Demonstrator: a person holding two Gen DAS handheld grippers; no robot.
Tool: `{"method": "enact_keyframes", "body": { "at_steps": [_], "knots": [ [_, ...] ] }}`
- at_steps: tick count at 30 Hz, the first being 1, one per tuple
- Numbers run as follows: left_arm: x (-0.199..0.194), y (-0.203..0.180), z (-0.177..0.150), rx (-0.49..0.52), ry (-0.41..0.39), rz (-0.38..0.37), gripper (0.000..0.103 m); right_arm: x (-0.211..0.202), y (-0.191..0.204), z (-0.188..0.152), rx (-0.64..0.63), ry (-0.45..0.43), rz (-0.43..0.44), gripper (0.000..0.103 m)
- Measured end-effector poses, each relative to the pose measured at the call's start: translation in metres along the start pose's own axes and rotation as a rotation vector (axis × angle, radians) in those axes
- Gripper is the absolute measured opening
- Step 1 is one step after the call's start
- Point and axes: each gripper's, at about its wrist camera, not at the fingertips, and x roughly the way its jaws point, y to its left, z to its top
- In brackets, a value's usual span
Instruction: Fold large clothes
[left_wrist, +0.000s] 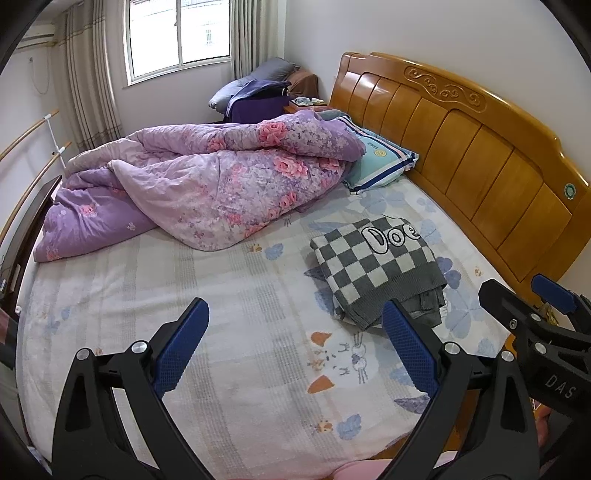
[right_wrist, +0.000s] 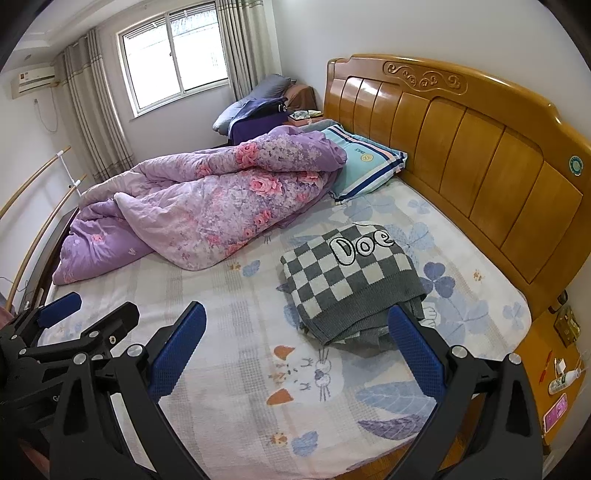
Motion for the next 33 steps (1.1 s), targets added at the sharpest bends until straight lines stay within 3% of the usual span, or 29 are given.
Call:
{"method": "enact_keyframes", "body": {
  "at_steps": [33],
  "knots": [
    [0.006, -0.001, -0.001, -0.023, 0.022, -0.02, 0.095, 0.012, -0.008, 0.002, -0.019, 0.02, 0.005, 0.095]
  ]
}}
